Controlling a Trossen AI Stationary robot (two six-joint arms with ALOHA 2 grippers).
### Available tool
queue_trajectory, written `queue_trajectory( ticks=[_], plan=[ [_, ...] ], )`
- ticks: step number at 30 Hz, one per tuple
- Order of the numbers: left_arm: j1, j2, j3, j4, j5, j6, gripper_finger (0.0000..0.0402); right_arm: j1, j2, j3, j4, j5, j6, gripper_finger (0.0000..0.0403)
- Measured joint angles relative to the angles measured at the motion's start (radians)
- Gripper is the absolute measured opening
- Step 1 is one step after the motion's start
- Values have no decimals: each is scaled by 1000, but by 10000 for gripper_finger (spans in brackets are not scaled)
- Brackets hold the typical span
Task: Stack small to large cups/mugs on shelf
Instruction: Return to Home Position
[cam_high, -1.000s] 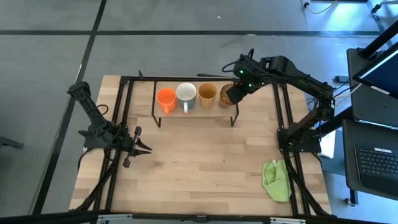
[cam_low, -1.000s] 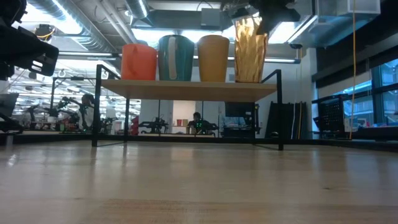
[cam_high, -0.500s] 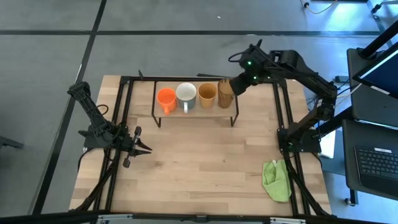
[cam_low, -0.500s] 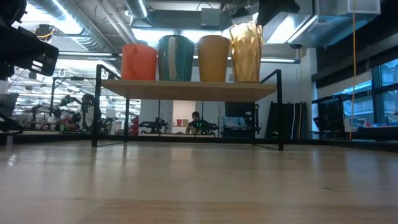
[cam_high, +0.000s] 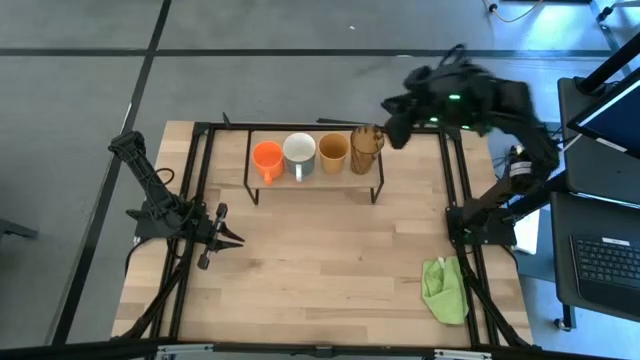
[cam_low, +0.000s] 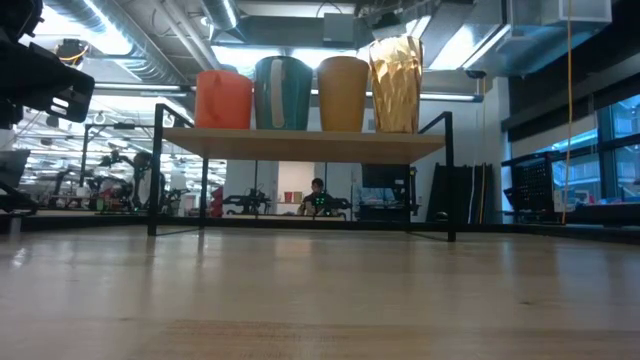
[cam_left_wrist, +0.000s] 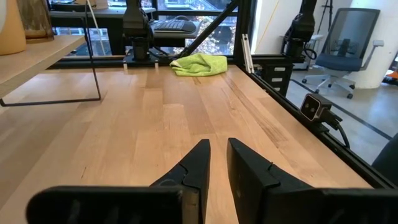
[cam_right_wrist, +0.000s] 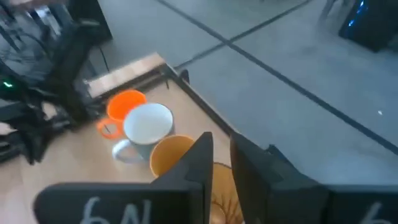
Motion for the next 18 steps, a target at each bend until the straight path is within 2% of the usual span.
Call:
queue_trajectory(
  ticks=[2,4,6,9,11,14,18],
  plan=[
    [0,0,0,0,0,0,50,35,-28,13,-3,18,7,58],
    [0,0,0,0,0,0,48,68,-78,-23,3,-48,61,58],
    [0,0,0,0,0,0,46,105,-124,-27,16,-148,59,58],
    [0,0,0,0,0,0,46,186,-179,-34,-6,-362,-112,58],
    [0,0,0,0,0,0,49,243,-221,-80,68,-434,-199,58],
    [0,0,0,0,0,0,50,288,-306,-248,229,-468,-267,58],
    [0,0,0,0,0,0,46,305,-482,-690,549,-506,-275,58]
  ],
)
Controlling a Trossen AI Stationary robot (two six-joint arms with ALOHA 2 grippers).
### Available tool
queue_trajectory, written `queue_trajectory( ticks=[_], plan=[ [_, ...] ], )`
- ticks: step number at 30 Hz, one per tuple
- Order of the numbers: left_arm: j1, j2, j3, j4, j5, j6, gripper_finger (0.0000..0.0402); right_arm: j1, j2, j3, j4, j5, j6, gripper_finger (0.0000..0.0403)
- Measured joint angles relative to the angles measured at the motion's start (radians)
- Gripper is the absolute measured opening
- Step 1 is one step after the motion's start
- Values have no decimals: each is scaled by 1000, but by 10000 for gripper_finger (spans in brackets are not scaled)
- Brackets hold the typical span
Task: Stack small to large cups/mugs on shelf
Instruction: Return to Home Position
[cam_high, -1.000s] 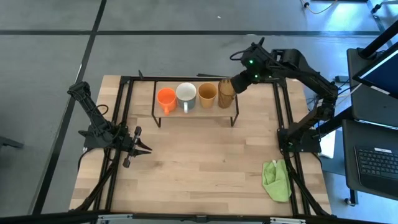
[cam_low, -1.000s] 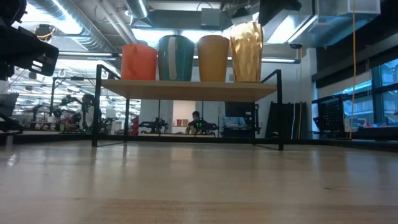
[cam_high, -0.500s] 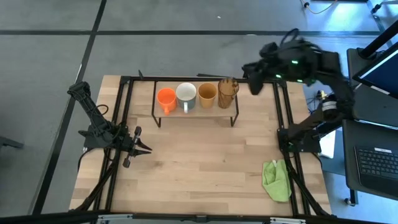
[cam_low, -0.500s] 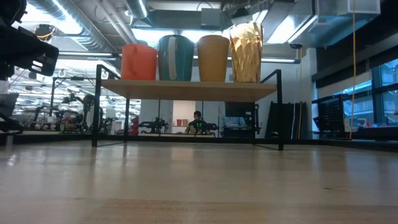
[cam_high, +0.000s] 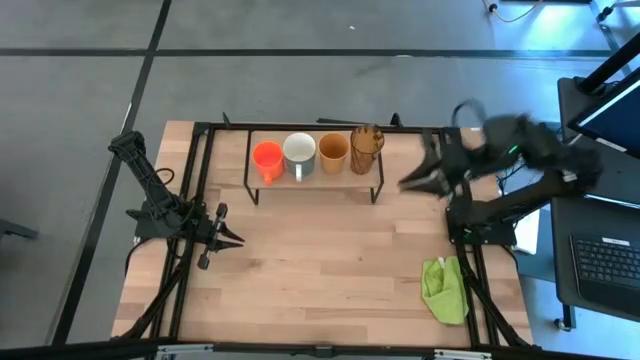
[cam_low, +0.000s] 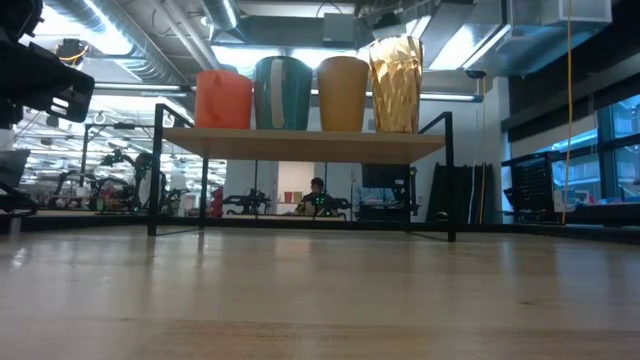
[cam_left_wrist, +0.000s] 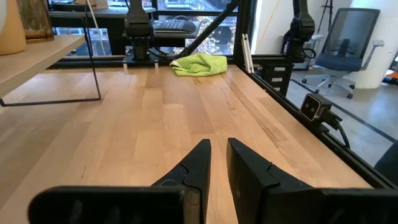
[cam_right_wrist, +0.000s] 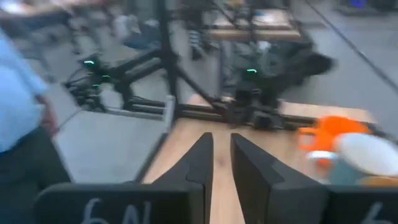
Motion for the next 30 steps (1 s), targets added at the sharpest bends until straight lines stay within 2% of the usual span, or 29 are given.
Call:
queue_trajectory(
  ticks=[3,5,8,11,16,20,25,30],
  plan=[
    [0,0,0,0,0,0,46,-24,-176,-389,354,-102,16,58],
    [0,0,0,0,0,0,48,-47,-324,-610,569,-122,80,58],
    [0,0,0,0,0,0,50,-62,-535,-884,786,-84,165,58],
    [0,0,0,0,0,0,49,-63,-712,-1096,962,-34,185,58],
    [0,0,0,0,0,0,46,-63,-933,-1323,1051,79,215,58],
    [0,0,0,0,0,0,50,-63,-1014,-1455,1129,82,215,58],
    [0,0,0,0,0,0,47,-63,-1039,-1637,1243,85,197,58],
    [0,0,0,0,0,0,47,-63,-1038,-1631,1135,95,163,58]
  ],
)
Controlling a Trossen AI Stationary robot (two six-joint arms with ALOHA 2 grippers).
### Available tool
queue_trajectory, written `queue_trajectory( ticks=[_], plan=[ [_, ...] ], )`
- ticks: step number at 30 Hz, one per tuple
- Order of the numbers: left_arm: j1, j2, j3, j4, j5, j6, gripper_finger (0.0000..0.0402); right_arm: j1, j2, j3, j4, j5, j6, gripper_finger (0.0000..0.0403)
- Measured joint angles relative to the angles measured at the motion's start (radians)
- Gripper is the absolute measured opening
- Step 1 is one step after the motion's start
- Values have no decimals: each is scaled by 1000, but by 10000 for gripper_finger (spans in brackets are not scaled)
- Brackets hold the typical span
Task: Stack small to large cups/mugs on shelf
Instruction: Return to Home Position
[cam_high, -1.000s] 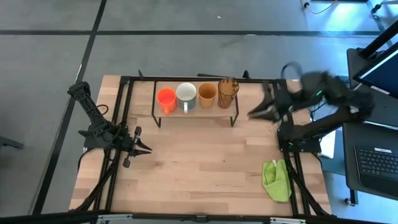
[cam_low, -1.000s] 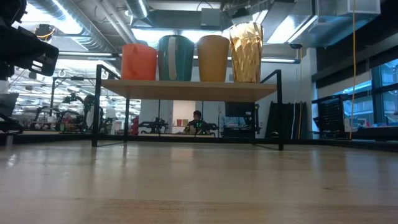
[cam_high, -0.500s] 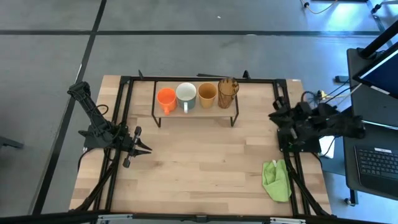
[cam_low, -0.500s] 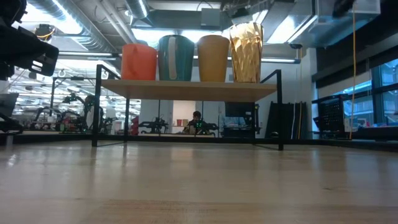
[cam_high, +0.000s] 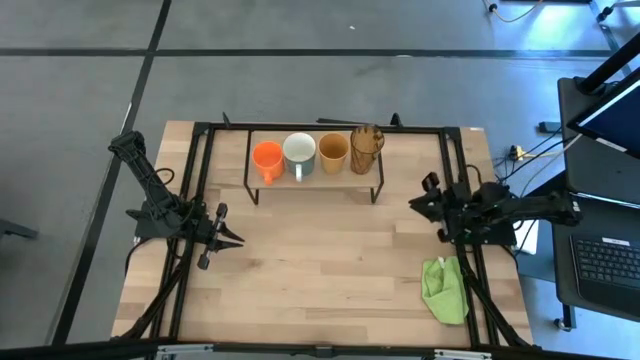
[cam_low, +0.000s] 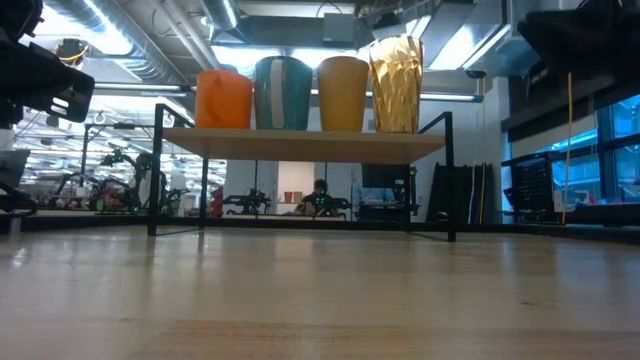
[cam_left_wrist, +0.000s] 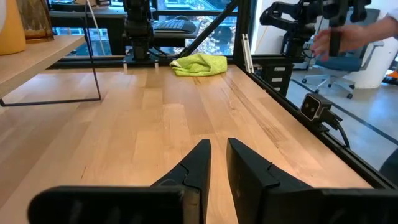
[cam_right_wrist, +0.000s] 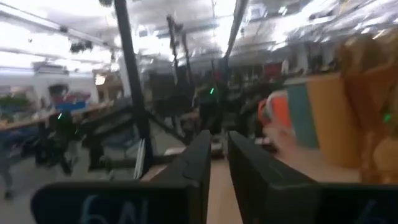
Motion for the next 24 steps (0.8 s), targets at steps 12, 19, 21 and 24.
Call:
queue_trajectory(
  ticks=[12,19,21,24],
  plan=[
    [0,0,0,0,0,0,46,0,0,-6,-176,-55,22,58],
    [0,0,0,0,0,0,49,0,0,-6,-175,-56,23,58],
    [0,0,0,0,0,0,47,0,0,-6,-175,-56,21,58],
    [0,0,0,0,0,0,46,0,0,-6,-175,-56,23,58]
  ],
)
